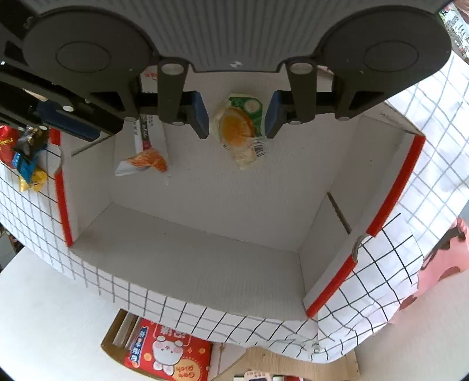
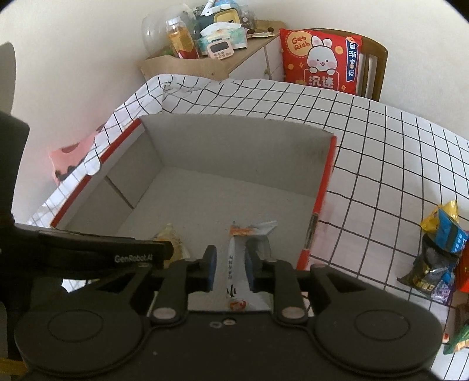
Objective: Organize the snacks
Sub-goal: 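Open both tools to drop the bun and white bar into the box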
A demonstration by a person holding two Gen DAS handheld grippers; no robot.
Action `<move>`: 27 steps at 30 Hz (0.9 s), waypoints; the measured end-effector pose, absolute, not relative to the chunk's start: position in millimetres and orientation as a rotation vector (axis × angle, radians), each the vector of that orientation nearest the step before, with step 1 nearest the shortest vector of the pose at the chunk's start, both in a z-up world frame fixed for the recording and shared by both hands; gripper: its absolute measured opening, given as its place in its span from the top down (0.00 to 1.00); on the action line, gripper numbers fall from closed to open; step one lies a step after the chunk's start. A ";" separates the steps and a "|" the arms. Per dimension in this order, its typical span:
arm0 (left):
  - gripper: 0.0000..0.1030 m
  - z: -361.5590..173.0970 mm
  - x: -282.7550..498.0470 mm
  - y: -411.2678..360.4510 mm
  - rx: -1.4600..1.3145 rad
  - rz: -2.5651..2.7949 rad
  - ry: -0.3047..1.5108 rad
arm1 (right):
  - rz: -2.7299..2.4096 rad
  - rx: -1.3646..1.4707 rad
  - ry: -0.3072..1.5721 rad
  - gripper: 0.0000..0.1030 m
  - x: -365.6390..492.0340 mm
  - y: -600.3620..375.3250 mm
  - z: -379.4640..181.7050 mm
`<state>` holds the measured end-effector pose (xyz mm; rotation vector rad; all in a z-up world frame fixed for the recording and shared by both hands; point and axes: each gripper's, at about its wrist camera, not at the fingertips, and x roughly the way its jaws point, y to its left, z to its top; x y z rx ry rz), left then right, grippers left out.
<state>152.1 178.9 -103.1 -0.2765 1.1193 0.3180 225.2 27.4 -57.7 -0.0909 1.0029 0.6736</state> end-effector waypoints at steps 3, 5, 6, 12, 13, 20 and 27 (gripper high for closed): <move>0.60 -94.9 146.4 174.2 -0.266 0.308 1.094 | 0.684 -0.071 0.989 0.76 220.6 18.5 -48.5; 0.60 -87.9 140.7 171.3 -0.264 0.301 1.073 | 0.690 -0.056 0.982 0.73 218.2 11.8 -42.3; 0.60 -84.4 138.6 169.6 -0.263 0.296 1.062 | 0.694 -0.051 0.977 0.72 216.7 8.6 -39.6; 0.52 -57.3 124.4 152.4 -0.246 0.268 0.996 | 0.711 -0.045 0.931 0.70 204.9 -11.8 -19.4; 0.52 -53.3 122.4 148.0 -0.240 0.261 0.987 | 0.715 -0.040 0.923 0.69 203.1 -16.3 -16.0; 0.52 -26.5 109.0 120.2 -0.209 0.228 0.923 | 0.707 0.016 0.879 0.62 196.7 -52.0 5.6; 0.45 -6.1 99.3 82.2 -0.169 0.188 0.859 | 0.685 0.044 0.824 0.46 188.6 -89.5 20.5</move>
